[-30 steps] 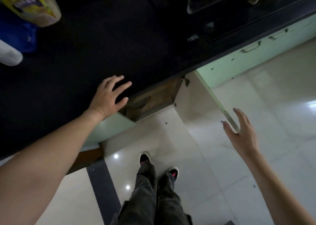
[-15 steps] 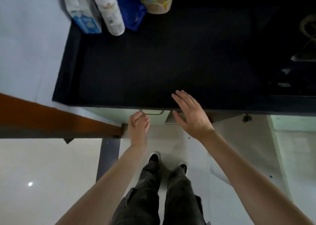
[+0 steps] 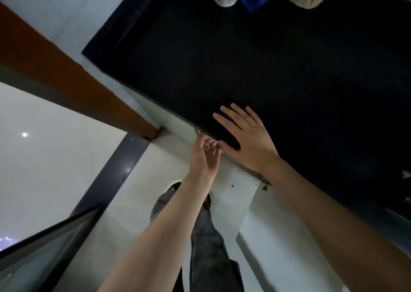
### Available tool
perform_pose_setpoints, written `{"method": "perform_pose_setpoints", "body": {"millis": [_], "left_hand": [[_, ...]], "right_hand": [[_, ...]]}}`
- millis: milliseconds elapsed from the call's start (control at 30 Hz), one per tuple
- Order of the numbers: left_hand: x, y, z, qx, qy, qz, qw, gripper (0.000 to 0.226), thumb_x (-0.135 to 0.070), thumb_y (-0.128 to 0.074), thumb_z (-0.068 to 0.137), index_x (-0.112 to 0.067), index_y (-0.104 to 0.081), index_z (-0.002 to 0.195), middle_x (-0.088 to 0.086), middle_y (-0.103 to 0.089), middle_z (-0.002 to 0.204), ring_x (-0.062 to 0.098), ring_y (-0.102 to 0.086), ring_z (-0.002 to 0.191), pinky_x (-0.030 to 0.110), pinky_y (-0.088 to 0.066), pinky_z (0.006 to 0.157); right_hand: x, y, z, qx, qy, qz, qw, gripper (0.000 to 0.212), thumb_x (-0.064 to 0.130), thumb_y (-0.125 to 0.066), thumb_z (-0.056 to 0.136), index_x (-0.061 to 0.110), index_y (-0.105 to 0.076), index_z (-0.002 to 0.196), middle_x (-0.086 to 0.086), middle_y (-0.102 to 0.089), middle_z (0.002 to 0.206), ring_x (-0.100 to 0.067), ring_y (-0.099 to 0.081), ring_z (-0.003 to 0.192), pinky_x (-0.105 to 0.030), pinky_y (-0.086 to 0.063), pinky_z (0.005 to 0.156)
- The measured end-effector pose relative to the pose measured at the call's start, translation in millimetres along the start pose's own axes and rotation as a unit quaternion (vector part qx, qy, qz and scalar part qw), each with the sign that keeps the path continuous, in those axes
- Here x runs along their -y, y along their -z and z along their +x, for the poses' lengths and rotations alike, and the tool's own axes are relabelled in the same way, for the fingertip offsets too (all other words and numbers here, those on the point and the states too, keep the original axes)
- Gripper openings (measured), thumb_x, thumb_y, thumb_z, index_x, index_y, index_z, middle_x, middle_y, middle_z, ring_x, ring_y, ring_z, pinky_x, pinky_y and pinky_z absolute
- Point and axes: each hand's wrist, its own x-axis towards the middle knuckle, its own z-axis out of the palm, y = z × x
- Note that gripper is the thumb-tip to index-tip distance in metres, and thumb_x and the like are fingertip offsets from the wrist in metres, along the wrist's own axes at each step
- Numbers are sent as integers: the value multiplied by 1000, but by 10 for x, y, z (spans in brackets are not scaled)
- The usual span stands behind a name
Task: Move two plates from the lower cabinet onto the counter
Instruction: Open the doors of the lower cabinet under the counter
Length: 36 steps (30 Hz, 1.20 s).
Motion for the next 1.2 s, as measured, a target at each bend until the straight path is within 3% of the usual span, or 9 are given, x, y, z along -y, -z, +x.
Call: {"method": "perform_pose_setpoints", "body": {"millis": [67,133,367,467,600,700,800,967,1200], "left_hand": [[32,25,18,-8,-12,-12,1000,15,-30,-66,90,-15,-65,90,-3,-56,68,10,-54,64,24,-53,70],[-2,136,-1,-8,-19,14,1000,17,-31,-68,88,-16,-62,83,-4,-53,61,9,-52,56,24,-48,67],[-303,838,-347,-93,-25,162,982,41,-27,-81,67,-8,-67,100,2,-62,74,18,-59,72,28,-49,72],[-512,1089,-532,-109,-46,236,964,36,-22,-80,76,-6,-66,105,-9,-66,57,4,-61,51,17,-49,52],[-858,1405,-786,-142,-95,393,904,51,-34,-85,59,-9,-66,99,1,-65,76,12,-64,66,27,-53,62],[-1171,1596,-965,-188,-156,511,824,40,-32,-78,55,-26,-62,92,-5,-65,83,-3,-63,65,14,-50,58],[-1419,1779,-1106,-265,-226,539,767,42,-35,-75,57,-27,-68,98,-4,-70,95,11,-67,88,31,-56,76],[-1682,2029,-1166,-289,-306,515,747,29,-37,-74,63,-22,-74,88,-2,-75,84,17,-70,83,41,-56,76],[-2148,2216,-1136,-268,-316,556,721,33,-41,-72,60,-25,-73,89,-8,-72,81,7,-64,77,34,-53,74]], "right_hand": [[-11,8,14,0,0,4,1000,64,53,-39,97,32,-23,155,6,-27,163,-14,-15,153,-36,-4,125],[-10,23,10,2,0,11,1000,64,53,-39,96,33,-23,155,7,-26,163,-12,-13,153,-34,-1,125],[-13,68,-4,0,0,6,1000,63,51,-42,97,32,-25,155,5,-29,162,-13,-16,152,-33,-3,125],[9,80,-4,0,-2,6,1000,62,50,-42,96,32,-26,154,4,-29,162,-15,-17,152,-35,-6,124],[33,112,-4,12,-5,-8,1000,63,50,-40,96,31,-27,154,2,-30,162,-17,-19,151,-36,-6,124],[36,123,-4,18,-9,-10,1000,64,51,-38,95,30,-27,154,0,-29,162,-19,-18,151,-36,-5,124],[44,125,5,11,-9,-11,1000,65,51,-38,94,28,-28,154,-2,-30,161,-20,-20,150,-36,-6,124],[82,134,5,-15,3,-6,1000,65,49,-40,93,20,-35,151,-9,-37,157,-26,-27,148,-45,-16,123],[98,131,33,-28,9,-5,1000,64,47,-43,92,19,-38,150,-9,-39,156,-27,-29,148,-47,-19,122]]}}
